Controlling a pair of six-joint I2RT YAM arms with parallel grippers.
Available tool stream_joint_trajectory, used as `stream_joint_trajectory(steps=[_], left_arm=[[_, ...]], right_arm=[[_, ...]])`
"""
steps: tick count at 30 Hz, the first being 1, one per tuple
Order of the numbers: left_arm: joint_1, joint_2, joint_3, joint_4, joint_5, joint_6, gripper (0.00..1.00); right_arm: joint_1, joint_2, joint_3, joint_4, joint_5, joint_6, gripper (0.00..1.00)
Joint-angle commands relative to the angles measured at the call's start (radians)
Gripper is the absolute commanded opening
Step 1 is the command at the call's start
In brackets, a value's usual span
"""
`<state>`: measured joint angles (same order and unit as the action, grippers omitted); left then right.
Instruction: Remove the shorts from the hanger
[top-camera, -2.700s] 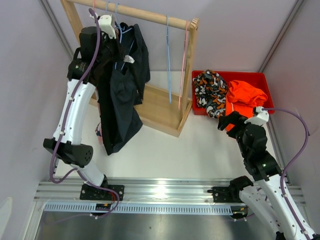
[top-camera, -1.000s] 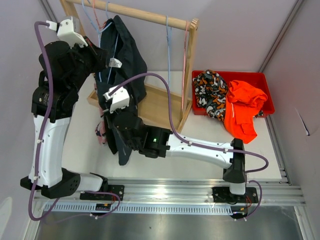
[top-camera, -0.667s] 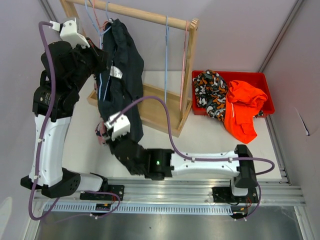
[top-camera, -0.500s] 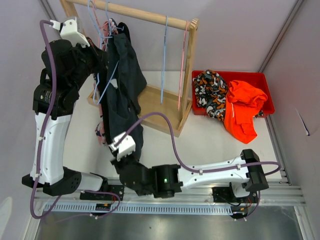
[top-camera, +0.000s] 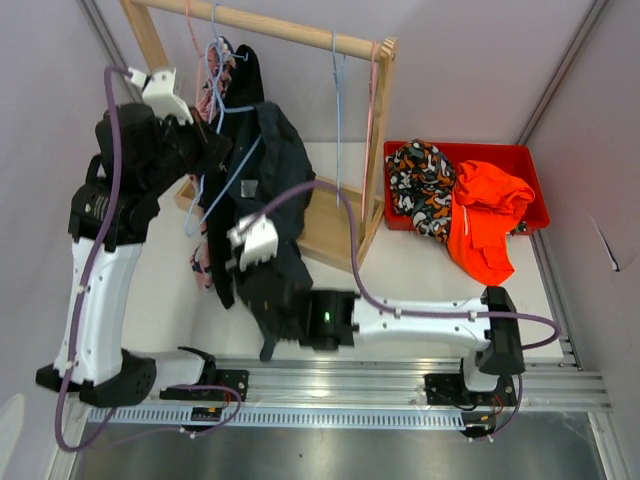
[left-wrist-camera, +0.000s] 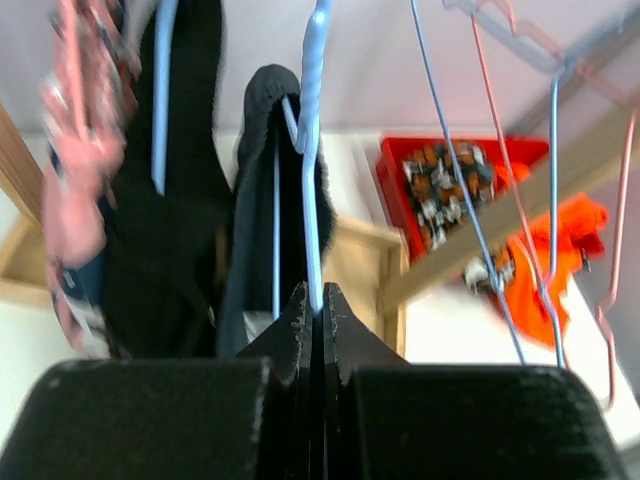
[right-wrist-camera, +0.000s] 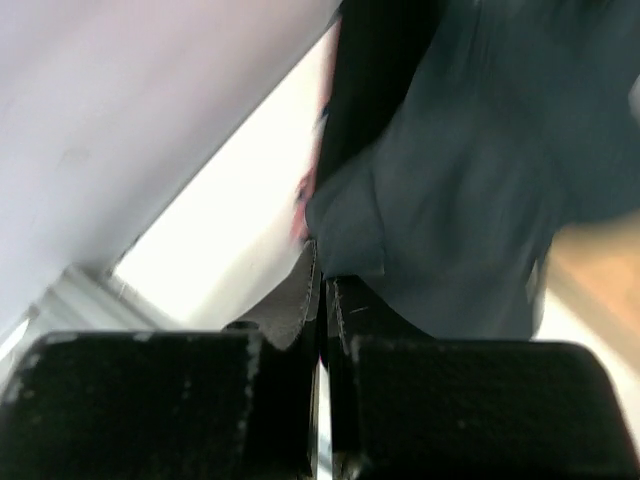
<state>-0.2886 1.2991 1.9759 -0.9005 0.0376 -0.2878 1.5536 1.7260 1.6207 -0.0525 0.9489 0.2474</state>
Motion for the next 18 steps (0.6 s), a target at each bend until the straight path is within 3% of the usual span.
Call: stream_joint_trajectory(steps=[1, 4, 7, 11, 12, 18], left_arm=[[-0.003, -0.165, -0.148, 0.011, 0.104, 0.007, 0.00], [-0.003, -0.292, -0.257, -0.017, 0.104, 0.021, 0.00], [-0.004, -0.328, -0.238, -0.067, 0.091, 0.036, 0.00], [-0.006, -0.369, -0.230, -0.054, -0.011, 0.036, 0.00], [-0.006, -0.374, -0.232, -0.045, -0.027, 0.036, 0.00], [-0.006, -0.374, -0.253, 0.069, -0.033, 0.016, 0.00]], right_arm=[[-0.179, 0.032, 0.221, 0.066, -0.093, -0.126, 0.00], [-0.291, 0.096, 0.359, -0.012, -0.130, -0.177, 0.00], [-0.340, 0.093, 0.464, -0.092, -0.130, -0.171, 0.00], [-0.293, -0.070, 0.277, -0.028, -0.114, -0.097, 0.00], [-0.270, -0.107, 0.163, -0.008, -0.102, -0.086, 0.00], [0.032, -0.317, -0.071, 0.097, 0.154, -0.178, 0.00]])
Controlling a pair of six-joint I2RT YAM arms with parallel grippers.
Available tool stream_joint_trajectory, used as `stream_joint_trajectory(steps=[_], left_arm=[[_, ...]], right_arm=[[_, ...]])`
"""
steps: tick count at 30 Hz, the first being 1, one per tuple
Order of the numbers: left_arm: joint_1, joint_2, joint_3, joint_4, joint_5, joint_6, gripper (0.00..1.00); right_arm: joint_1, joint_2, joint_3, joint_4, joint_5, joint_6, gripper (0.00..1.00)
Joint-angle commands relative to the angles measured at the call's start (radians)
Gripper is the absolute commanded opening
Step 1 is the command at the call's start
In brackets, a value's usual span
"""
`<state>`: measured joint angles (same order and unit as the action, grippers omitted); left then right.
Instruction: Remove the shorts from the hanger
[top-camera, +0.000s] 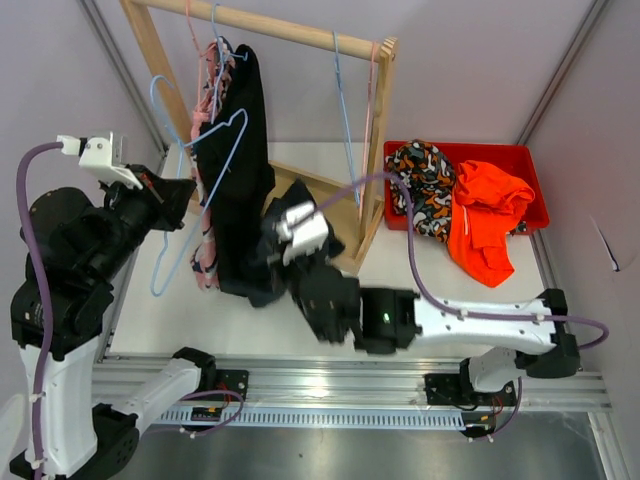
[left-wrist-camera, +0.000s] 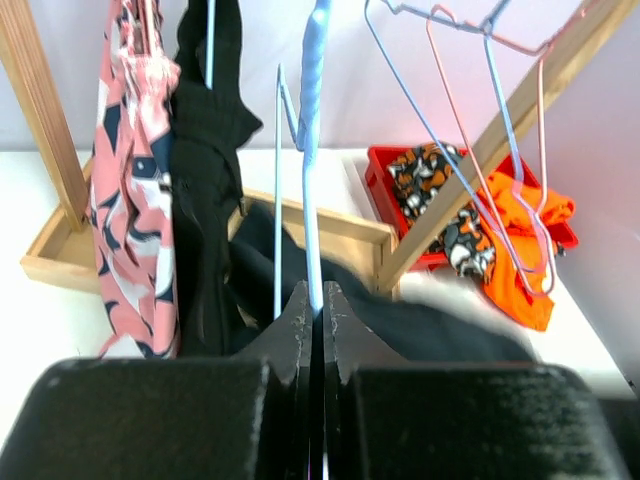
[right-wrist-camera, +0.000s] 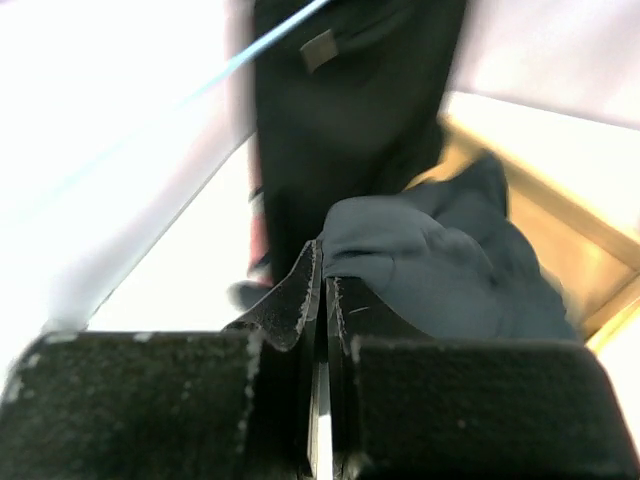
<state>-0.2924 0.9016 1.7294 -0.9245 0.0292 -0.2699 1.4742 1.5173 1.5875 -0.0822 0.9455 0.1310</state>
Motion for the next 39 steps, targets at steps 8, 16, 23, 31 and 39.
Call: stream_joint_trajectory(steps=[8, 16, 23, 31, 39], left_arm=[[-0.002, -0.038, -0.163, 0.170, -0.011, -0.032, 0.00], [-0.002, -0.064, -0.241, 0.191, 0.023, 0.004, 0.00], [-0.002, -0.053, -0.263, 0.223, 0.012, 0.035, 0.00], [-0.002, -0.001, -0.274, 0.291, 0.028, 0.040, 0.00], [-0.002, 0.031, -0.317, 0.340, 0.038, 0.044, 0.00]], right_arm=[[0.241, -0.360, -0.063, 0.266, 0.391, -0.408, 0.00], [-0.153, -0.496, 0.031, 0.156, 0.187, -0.560, 0.00], [-0.455, -0.435, 0.201, 0.153, -0.021, -0.665, 0.00], [-1.021, -0.128, 0.649, -0.138, -0.480, -0.380, 0.00], [-1.538, 0.035, 0.449, 0.014, -0.843, 0.005, 0.00]])
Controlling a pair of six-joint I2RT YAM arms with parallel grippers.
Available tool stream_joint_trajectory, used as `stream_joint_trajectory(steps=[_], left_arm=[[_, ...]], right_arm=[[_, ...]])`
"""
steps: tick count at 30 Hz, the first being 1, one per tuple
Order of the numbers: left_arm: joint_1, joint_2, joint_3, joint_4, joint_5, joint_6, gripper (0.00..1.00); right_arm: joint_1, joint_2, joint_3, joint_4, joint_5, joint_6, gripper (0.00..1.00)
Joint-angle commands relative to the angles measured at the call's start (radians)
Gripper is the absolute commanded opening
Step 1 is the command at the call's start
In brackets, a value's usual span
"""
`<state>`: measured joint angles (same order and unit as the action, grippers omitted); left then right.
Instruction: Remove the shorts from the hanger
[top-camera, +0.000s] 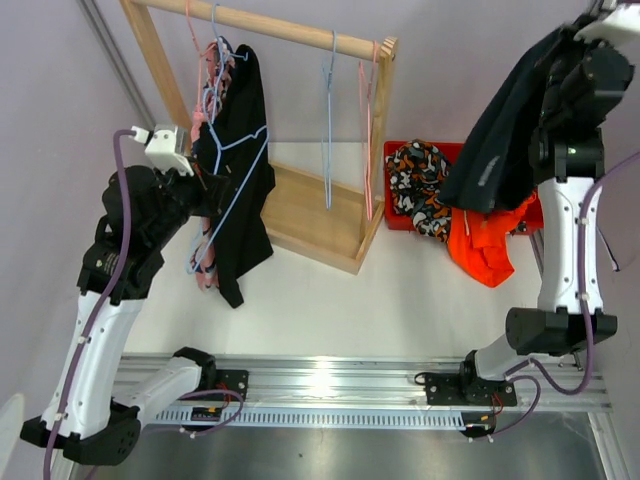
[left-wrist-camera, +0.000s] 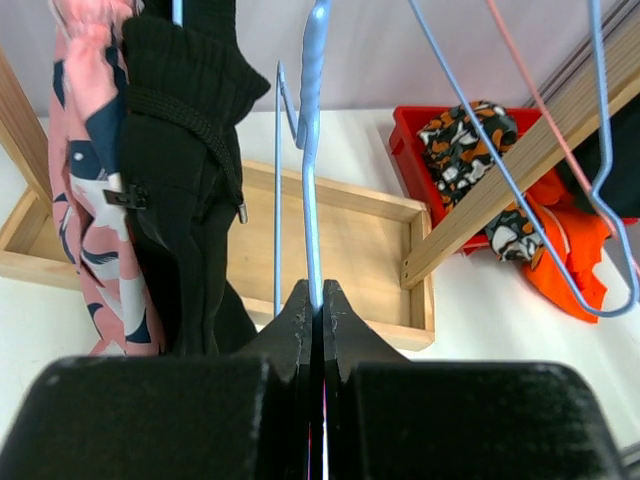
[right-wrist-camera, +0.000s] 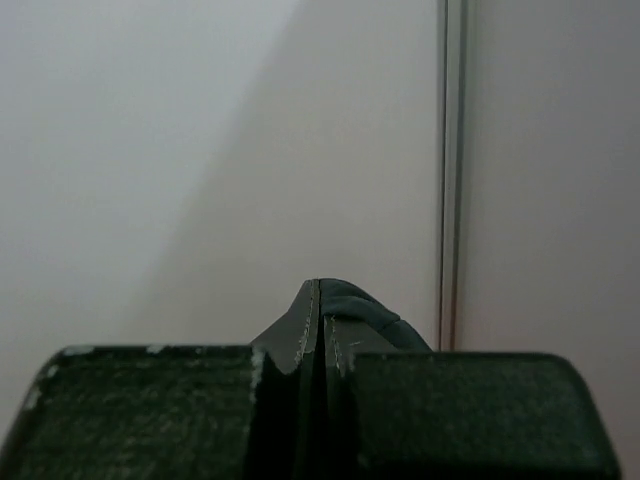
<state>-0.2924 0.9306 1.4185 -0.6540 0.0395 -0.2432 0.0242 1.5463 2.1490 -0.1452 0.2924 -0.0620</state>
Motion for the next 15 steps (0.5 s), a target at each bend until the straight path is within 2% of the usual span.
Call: stream_joint_trajectory(steps=[1, 2, 4, 7, 8, 9, 10, 11, 12, 15], left_arm=[[-0.002, 0.011, -0.004, 0.074, 0.030, 0.018, 0.00], [-0.002, 0.016, -0.006, 0.077, 0.036, 0.016, 0.00], [-0.002, 0.037, 0.019, 0.080, 0.045, 0.015, 0.00], [-0.002, 0.063, 0.078, 0.070, 0.063, 0.013, 0.00], [-0.005, 0.083, 0.094, 0.067, 0.066, 0.013, 0.00], [-0.005, 0.091, 0.123, 0.067, 0.072, 0.013, 0.00], [-0.005, 0.102, 0.138, 0.063, 0.079, 0.015, 0.00], [-0.008, 0.114, 0.196, 0.053, 0.082, 0.016, 0.00], [-0.010, 0.143, 0.215, 0.047, 0.086, 0.018, 0.00], [-0.017, 0.216, 0.322, 0.030, 0.106, 0.022, 0.00]], right_arm=[[-0.093, -0.006, -0.271, 0.114, -0.190, 0.227, 0.00], [-0.093, -0.021, -0.360, 0.207, -0.190, 0.240, 0.00], [-0.093, -0.066, -0.588, 0.275, -0.190, 0.286, 0.00], [-0.093, -0.086, -0.721, 0.256, -0.183, 0.347, 0.00], [-0.092, -0.097, -0.798, 0.240, -0.190, 0.384, 0.08], [-0.084, -0.110, -0.846, 0.248, -0.199, 0.398, 0.23], [-0.078, -0.130, -0.898, 0.262, -0.208, 0.407, 0.58], [-0.069, -0.176, -0.946, 0.274, -0.203, 0.416, 0.82], [-0.060, -0.202, -1.024, 0.277, -0.196, 0.421, 0.98], [-0.037, -0.310, -1.115, 0.230, -0.171, 0.448, 0.99]])
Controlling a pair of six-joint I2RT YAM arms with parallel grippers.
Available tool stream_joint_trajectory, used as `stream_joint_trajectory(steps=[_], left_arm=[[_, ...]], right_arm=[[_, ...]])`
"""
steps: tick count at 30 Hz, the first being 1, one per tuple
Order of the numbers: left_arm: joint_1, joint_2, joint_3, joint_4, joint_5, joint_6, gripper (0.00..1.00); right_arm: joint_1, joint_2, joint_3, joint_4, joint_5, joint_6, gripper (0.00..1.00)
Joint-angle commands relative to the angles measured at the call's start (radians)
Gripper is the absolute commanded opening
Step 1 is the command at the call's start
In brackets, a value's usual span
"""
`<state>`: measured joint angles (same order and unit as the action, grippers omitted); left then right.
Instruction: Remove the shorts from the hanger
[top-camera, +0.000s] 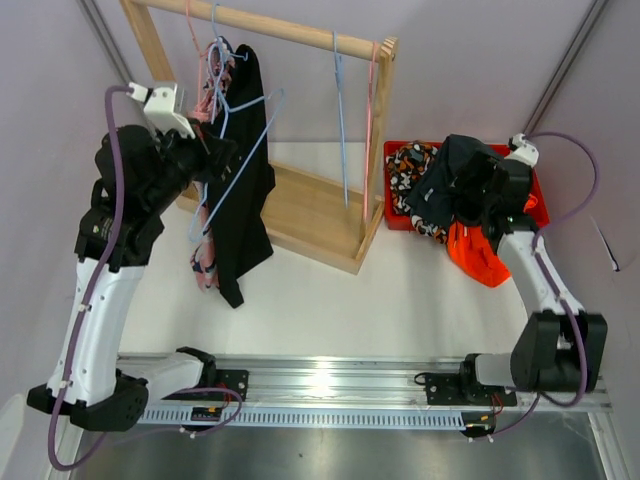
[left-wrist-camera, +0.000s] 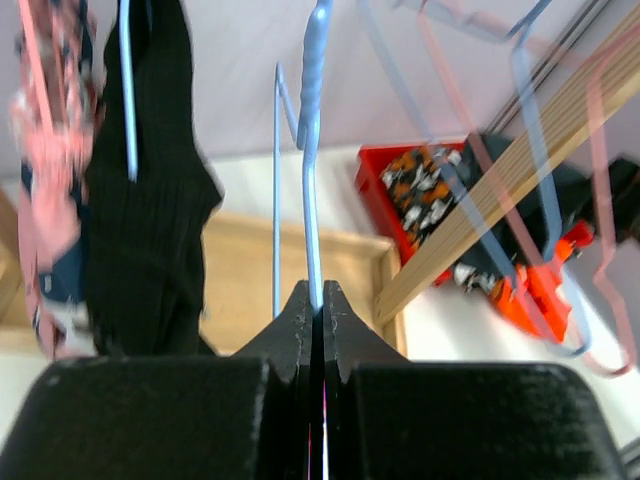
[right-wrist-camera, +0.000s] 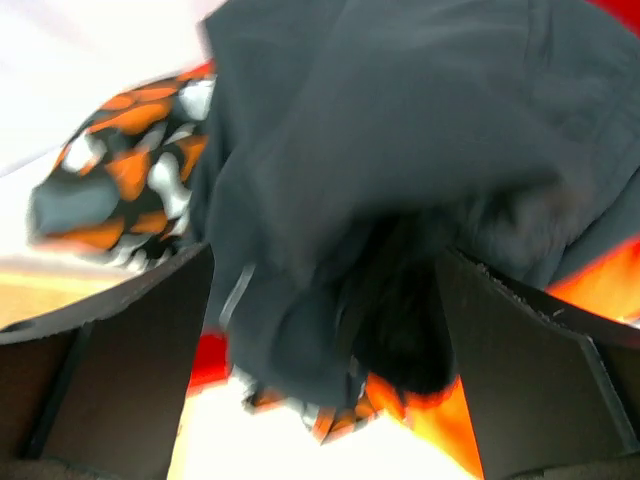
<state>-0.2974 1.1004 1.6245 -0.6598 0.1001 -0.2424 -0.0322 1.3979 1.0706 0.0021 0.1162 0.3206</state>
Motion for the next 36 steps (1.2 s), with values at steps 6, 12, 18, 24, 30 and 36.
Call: stream_joint_trajectory(steps=[6, 12, 18, 24, 30, 36], left_arm=[[-0.029, 0.225, 0.371, 0.003, 0.058, 0.015, 0.00], [-0.095, 0.398, 0.510, 0.029, 0.049, 0.006, 0.00], [-0.184, 0.598, 0.676, 0.020, -0.033, 0.009, 0.00], [-0.204, 0.549, 0.595, 0.055, -0.086, -0.003, 0.00], [-0.206, 0.454, 0.473, 0.031, -0.126, 0.011, 0.42], [-0.204, 0.369, 0.500, -0.041, -0.200, 0.069, 0.68]], right_arm=[[0.095, -0.431, -0.132, -0.051, 0.016, 0.081, 0.99], [0.190, -0.641, -0.218, -0.174, 0.013, 0.101, 1.00], [0.296, -0.769, -0.285, -0.241, 0.040, 0.113, 0.99], [0.324, -0.817, -0.249, -0.312, 0.069, 0.083, 1.00], [0.328, -0.846, -0.259, -0.320, 0.060, 0.109, 0.99], [0.334, -0.878, -0.271, -0.341, 0.056, 0.121, 0.99]])
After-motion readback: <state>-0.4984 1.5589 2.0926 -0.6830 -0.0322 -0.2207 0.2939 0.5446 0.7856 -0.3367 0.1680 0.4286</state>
